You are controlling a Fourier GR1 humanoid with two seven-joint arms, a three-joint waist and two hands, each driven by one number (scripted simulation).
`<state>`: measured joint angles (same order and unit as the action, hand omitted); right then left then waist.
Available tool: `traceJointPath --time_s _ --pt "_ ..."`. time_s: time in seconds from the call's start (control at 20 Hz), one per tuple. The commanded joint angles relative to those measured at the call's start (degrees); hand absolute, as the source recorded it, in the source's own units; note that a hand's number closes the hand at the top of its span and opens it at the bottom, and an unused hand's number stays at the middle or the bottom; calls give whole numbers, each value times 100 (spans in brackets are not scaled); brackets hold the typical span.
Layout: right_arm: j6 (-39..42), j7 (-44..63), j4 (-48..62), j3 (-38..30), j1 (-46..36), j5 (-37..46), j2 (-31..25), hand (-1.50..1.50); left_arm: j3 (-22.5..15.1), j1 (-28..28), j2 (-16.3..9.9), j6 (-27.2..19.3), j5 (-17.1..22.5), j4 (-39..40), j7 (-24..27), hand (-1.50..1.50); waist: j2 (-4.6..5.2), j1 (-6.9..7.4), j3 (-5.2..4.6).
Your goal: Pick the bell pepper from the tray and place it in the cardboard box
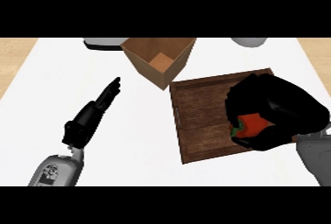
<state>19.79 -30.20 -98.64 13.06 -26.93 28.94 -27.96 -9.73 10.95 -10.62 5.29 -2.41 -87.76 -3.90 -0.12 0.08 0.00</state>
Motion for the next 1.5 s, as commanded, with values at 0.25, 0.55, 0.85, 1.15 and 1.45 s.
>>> traceJointPath --time_s 0.25,0.55,0.85,1.15,1.45 --pt "479 951 937 -774 -1223 -451 536 150 -20 273 238 -46 -272 263 44 0 28 40 -3" --pt "669 1201 1218 -1107 -1684 -417 694 150 245 26 126 284 -47 16 -28 0 15 36 -2" --pt "518 1757 1921 -829 -2526 -137 1429 150 135 156 281 205 -318 127 54 0 15 49 -2" --pt "35 1463 3239 -1066 -3272 169 1665 150 377 173 189 367 -165 113 -108 0 21 65 -2" --pt "-943 965 4677 -843 -3767 1013 1878 150 63 22 478 257 -348 -14 -148 0 44 127 -2"
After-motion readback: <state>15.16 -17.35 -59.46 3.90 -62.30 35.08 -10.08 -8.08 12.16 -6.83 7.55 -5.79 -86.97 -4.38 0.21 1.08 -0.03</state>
